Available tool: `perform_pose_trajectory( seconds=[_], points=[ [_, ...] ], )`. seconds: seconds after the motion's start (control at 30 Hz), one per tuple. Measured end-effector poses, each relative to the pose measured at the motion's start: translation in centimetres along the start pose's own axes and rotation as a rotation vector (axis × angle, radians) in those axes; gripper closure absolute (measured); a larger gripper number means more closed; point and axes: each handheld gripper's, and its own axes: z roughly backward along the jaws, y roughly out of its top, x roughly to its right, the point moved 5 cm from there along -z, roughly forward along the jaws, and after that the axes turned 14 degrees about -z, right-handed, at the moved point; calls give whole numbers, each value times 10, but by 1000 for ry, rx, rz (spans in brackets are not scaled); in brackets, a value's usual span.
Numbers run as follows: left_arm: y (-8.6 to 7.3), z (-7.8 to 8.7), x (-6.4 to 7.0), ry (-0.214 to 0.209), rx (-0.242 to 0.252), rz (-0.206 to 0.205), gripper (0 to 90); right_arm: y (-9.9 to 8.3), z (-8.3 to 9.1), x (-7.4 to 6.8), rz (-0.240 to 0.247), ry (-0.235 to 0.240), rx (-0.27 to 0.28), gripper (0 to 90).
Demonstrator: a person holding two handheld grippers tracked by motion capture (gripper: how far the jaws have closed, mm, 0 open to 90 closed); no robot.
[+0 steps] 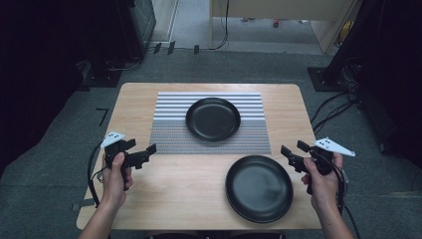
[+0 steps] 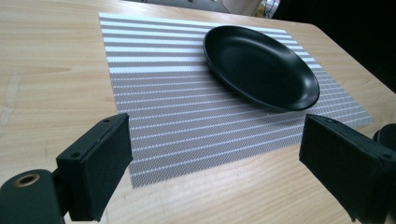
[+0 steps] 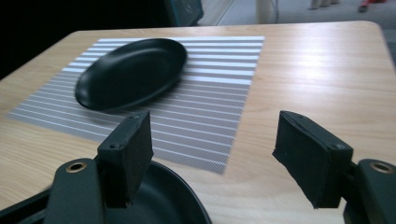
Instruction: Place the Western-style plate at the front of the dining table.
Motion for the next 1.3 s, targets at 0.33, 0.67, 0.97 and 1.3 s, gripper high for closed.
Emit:
perform_pose_trajectory(
  seconds=[0.33, 0.67, 0.97, 1.3],
  points=[
    [-28, 11, -7, 18, -31, 11, 92, -23, 21, 33, -22, -64, 6, 277],
    [-68, 28, -32, 81, -67, 65, 92, -48, 43, 67, -71, -128, 2, 280],
    [-98, 42, -44, 117, -99, 87, 91, -68, 55, 87, -93, -170, -21, 280],
    [-117, 48, -47, 151, -133, 69, 91, -91, 55, 97, -111, -193, -60, 278]
  ],
)
